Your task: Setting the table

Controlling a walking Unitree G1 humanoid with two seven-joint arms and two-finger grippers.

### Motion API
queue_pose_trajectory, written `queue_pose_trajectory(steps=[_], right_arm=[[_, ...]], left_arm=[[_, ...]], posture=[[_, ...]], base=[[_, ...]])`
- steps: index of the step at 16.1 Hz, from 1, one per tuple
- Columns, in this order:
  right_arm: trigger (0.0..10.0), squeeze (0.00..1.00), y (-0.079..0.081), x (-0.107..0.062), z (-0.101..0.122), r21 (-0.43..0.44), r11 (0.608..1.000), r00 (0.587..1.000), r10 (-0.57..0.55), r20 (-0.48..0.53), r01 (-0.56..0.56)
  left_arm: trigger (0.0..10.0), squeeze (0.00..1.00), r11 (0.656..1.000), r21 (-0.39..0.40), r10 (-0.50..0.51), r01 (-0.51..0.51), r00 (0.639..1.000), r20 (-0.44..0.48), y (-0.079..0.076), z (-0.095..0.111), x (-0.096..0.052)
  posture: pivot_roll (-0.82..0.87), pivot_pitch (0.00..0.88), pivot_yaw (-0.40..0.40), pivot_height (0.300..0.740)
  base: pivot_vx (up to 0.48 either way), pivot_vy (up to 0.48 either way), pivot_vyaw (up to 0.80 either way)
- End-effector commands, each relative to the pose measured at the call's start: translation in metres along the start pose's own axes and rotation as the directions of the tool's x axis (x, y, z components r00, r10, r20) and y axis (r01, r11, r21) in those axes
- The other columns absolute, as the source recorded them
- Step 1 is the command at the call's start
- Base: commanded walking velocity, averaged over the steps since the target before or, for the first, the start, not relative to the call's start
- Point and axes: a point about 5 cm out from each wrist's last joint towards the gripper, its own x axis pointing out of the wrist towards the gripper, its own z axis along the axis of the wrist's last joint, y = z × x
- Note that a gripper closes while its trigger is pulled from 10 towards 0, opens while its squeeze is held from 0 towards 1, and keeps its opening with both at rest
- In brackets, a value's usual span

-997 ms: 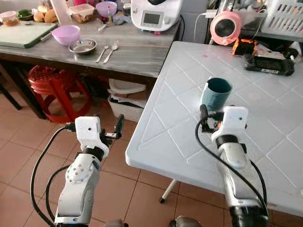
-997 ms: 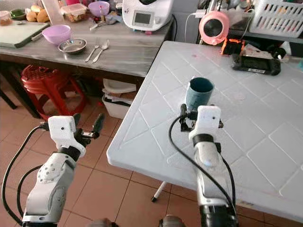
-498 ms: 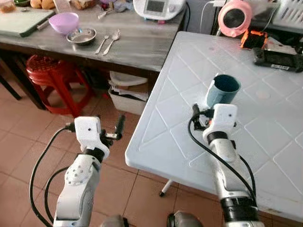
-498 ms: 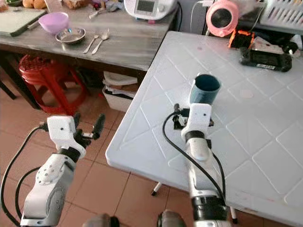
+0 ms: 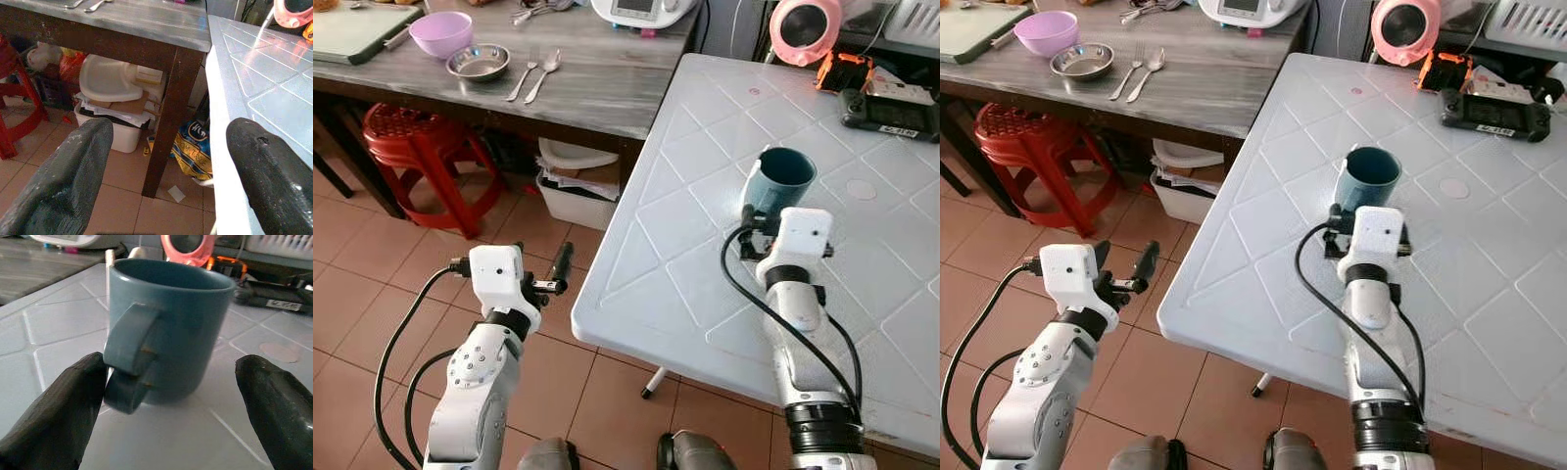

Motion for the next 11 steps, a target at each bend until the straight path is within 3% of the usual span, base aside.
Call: queue_pose_trajectory(steps=[1,2,4,5,7,9,11], right_arm=[[1.7,0.0,-0.002,0.004,0.003,0.011,1.0,1.0,-0.006,0.015,0.005],[0.0,0.0,-0.001,0.008,0.004,0.012,1.0,1.0,-0.002,0.024,0.002],[0.0,0.0,0.001,0.013,0.008,0.011,1.0,0.999,0.002,0.036,-0.003],[2.5,0.0,0.002,0.018,0.011,0.012,1.0,0.999,0.005,0.046,-0.005],[2.2,0.0,0.002,0.022,0.012,0.013,1.0,0.999,0.003,0.05,-0.004],[0.6,0.0,0.002,0.025,0.012,0.015,1.0,0.999,-0.004,0.054,0.003],[1.2,0.0,0.002,0.026,0.012,0.016,1.0,0.998,-0.006,0.055,0.005]], left_arm=[[10.0,0.0,1.0,0.002,0.001,-0.001,1.0,0.002,0.001,0.002,0.0],[10.0,0.0,1.0,0.003,-0.003,0.003,1.0,0.005,0.0,0.002,0.0],[10.0,0.0,1.0,0.005,-0.004,0.004,1.0,0.007,0.0,0.003,0.001],[10.0,0.0,1.0,0.006,-0.003,0.003,1.0,0.008,0.001,0.003,0.002],[10.0,0.0,1.0,0.009,-0.002,0.002,1.0,0.009,0.001,0.004,0.002],[10.0,0.0,1.0,0.012,-0.002,0.002,1.0,0.011,0.001,0.005,0.003],[10.0,0.0,1.0,0.014,-0.003,0.003,1.0,0.012,0.001,0.005,0.004]], posture=[[0.01,0.107,0.024,0.74],[0.01,0.106,0.026,0.74],[0.01,0.103,0.025,0.74],[0.02,0.102,0.024,0.74],[0.02,0.102,0.023,0.74],[0.02,0.103,0.024,0.74],[0.02,0.102,0.025,0.74]], base=[[0.0,0.0,0.0],[0.0,0.0,0.0],[0.0,0.0,0.0],[0.0,0.0,0.0],[0.0,0.0,0.0],[0.0,0.0,0.0],[0.0,0.0,0.0]])
